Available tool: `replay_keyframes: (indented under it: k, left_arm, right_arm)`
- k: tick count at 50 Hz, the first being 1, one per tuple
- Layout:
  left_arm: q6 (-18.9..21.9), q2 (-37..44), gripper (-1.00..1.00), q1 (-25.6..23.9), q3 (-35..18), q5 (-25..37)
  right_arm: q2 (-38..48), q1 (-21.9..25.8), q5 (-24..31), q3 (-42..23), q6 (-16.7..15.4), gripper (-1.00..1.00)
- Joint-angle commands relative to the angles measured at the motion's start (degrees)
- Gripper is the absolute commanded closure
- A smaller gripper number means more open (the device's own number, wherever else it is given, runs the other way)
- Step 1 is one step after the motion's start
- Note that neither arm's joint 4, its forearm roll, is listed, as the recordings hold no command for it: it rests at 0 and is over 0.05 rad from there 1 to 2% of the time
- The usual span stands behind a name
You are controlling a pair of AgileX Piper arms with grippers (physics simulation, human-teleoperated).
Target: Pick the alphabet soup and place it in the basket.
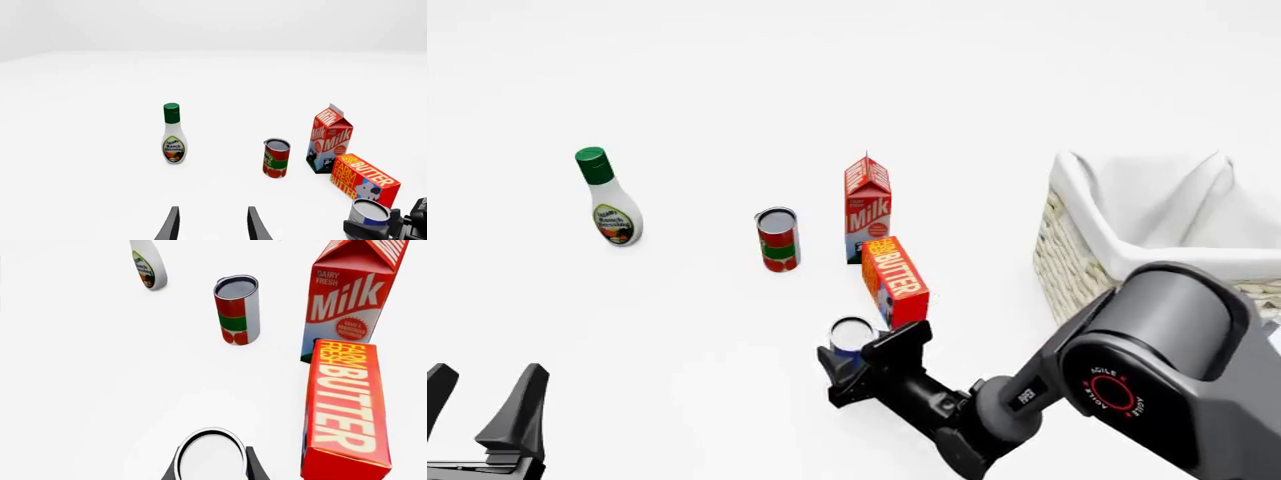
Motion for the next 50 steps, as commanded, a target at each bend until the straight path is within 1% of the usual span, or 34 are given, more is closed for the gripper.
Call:
replay_keyframes:
  k: [1,10,23,24,30,41,50]
  left_arm:
    - [0.00,0.00,-1.00,0.00,0.00,0.00]
    - [0.00,0.00,-1.00,0.00,0.00,0.00]
    - [0.00,0.00,-1.00,0.00,0.00,0.00]
    - [0.00,0.00,-1.00,0.00,0.00,0.00]
    - [0.00,0.00,-1.00,0.00,0.00,0.00]
    - [0.00,0.00,-1.00,0.00,0.00,0.00]
    - [0.00,0.00,-1.00,0.00,0.00,0.00]
  right_arm:
    - [-1.23,0.72,-0.26,1.04,1.01,1.00]
    - [-4.56,1.05,-0.54,2.93,0.46,1.00]
    - [-11.60,1.60,-0.16,6.31,-1.29,1.00]
    - [-13.20,1.61,0.09,6.93,-1.66,1.00]
    - [-16.74,1.76,0.85,8.38,-2.61,1.00]
    - [-23.88,2.32,2.67,10.86,-3.79,1.00]
    - [-32.39,1.63,4.83,13.60,-6.16,1.00]
